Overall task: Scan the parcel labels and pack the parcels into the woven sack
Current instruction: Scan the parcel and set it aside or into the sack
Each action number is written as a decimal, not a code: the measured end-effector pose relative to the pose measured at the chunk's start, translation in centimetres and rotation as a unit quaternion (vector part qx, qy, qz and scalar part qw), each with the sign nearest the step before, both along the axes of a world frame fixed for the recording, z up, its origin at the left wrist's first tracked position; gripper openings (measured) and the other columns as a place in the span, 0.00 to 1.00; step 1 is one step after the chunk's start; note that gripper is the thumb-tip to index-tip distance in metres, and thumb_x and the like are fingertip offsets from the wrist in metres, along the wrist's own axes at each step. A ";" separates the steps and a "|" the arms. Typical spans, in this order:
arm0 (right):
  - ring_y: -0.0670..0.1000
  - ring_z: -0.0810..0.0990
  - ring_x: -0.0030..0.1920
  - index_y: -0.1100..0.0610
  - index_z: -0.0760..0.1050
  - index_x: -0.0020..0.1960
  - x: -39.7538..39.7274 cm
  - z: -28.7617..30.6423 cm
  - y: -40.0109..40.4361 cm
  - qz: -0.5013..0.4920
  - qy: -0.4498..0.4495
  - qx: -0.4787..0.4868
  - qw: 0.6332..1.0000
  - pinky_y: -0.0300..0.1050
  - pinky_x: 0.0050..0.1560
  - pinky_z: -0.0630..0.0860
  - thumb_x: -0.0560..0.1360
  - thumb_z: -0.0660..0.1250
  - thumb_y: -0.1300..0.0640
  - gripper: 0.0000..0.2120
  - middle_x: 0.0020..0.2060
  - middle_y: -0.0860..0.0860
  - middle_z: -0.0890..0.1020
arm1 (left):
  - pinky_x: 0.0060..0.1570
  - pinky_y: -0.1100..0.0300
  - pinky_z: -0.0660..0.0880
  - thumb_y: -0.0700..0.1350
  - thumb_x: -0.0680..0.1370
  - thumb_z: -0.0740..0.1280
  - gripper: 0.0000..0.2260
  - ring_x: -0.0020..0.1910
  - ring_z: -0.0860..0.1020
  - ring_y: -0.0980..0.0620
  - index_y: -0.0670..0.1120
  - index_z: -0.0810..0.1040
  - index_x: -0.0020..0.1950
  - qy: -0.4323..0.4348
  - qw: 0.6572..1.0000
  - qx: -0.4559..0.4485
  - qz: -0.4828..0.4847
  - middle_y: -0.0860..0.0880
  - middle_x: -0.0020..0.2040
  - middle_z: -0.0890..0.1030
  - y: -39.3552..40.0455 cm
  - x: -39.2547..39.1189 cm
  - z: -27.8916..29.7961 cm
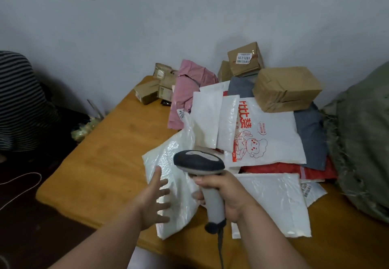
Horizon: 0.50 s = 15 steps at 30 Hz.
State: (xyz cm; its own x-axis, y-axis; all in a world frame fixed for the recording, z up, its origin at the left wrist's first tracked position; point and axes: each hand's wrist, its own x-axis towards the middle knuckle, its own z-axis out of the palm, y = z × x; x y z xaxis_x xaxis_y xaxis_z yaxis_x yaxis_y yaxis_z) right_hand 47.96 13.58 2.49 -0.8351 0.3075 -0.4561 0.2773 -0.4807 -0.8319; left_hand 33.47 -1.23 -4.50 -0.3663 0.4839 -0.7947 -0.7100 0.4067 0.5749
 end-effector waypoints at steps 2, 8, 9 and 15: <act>0.53 0.80 0.33 0.64 0.82 0.55 -0.9 1.1 -1.3 0.007 0.063 -0.044 0.997 0.47 0.37 0.79 0.66 0.75 0.62 0.18 0.43 0.61 0.81 | 0.55 0.33 0.73 0.80 0.63 0.57 0.49 0.74 0.65 0.34 0.54 0.65 0.78 -0.040 0.997 0.057 -0.009 0.45 0.77 0.66 -1.0 -0.9 1.0; 0.53 0.83 0.40 0.58 0.85 0.53 -3.9 4.0 -5.3 0.093 0.093 -0.016 0.991 0.47 0.40 0.81 0.63 0.76 0.62 0.18 0.45 0.58 0.84 | 0.56 0.35 0.74 0.78 0.69 0.60 0.43 0.52 0.80 0.36 0.44 0.81 0.64 -0.111 0.958 0.264 0.006 0.36 0.60 0.79 -2.4 -2.3 4.6; 0.53 0.83 0.42 0.57 0.85 0.53 -4.3 4.1 -5.8 0.109 0.085 -0.002 0.990 0.46 0.39 0.81 0.62 0.76 0.62 0.18 0.46 0.57 0.85 | 0.55 0.38 0.74 0.77 0.68 0.64 0.41 0.51 0.80 0.36 0.43 0.83 0.61 -0.105 0.952 0.285 0.022 0.36 0.57 0.81 -2.6 -2.5 5.0; 0.56 0.80 0.52 0.58 0.82 0.60 -5.3 3.5 -7.1 0.163 0.047 -0.006 0.985 0.45 0.39 0.81 0.65 0.74 0.62 0.23 0.51 0.56 0.83 | 0.60 0.36 0.72 0.70 0.66 0.73 0.38 0.56 0.81 0.34 0.39 0.84 0.59 -0.069 0.951 0.292 0.072 0.34 0.59 0.81 -5.0 -2.7 4.5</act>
State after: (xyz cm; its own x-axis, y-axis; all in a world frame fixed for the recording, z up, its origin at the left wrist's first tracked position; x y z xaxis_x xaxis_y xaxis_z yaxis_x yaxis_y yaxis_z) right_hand 42.62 6.47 5.97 -0.9273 0.0107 -0.3741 0.3410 -0.3881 -0.8562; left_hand 30.73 -6.25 0.01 -0.3745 0.8096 -0.4520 -0.8192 -0.0606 0.5703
